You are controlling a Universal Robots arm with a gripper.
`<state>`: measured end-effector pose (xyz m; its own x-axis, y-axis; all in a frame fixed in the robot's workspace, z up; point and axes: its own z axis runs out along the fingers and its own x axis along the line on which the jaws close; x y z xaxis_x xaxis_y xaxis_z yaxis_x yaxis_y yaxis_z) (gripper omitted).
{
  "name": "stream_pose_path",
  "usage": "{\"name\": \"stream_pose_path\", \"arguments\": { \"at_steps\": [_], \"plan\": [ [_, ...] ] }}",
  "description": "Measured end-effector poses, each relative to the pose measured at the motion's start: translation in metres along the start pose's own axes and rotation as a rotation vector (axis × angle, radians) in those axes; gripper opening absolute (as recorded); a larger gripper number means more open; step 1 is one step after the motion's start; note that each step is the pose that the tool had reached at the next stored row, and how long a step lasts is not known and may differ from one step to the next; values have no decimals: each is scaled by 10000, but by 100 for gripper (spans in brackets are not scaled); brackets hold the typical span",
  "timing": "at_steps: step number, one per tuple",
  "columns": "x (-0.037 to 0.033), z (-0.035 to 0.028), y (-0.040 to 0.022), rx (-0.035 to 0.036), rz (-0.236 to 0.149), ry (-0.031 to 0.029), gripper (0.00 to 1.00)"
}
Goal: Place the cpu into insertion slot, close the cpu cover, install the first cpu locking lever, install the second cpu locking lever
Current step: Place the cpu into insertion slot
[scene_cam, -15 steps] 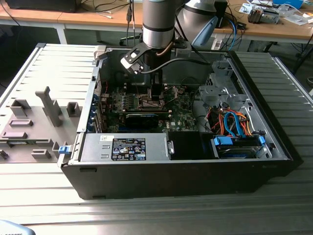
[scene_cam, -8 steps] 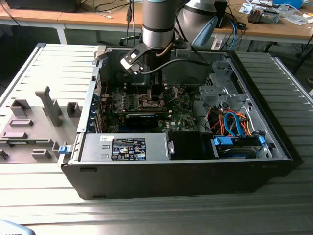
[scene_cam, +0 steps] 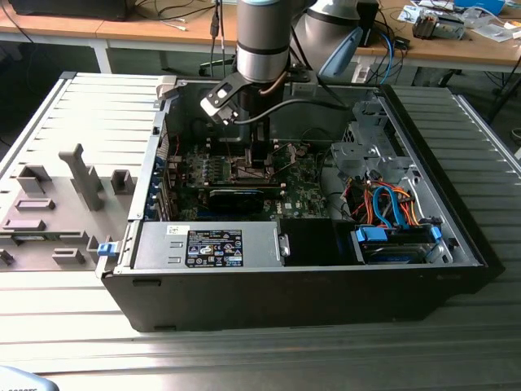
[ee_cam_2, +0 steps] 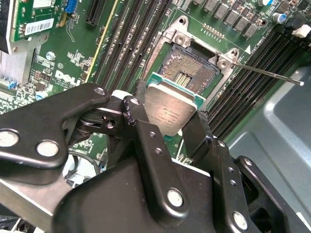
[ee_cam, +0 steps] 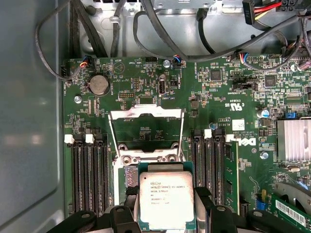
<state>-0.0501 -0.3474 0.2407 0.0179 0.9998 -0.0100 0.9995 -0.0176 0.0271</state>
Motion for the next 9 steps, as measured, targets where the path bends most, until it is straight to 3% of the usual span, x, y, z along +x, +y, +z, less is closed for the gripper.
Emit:
{"name": "stream_pose_path", "arguments": {
  "at_steps": [7,9],
  "plan": [
    [0,13,-4,0,0,0,55],
    [0,50,-12,0,0,0,55]
  ]
}}
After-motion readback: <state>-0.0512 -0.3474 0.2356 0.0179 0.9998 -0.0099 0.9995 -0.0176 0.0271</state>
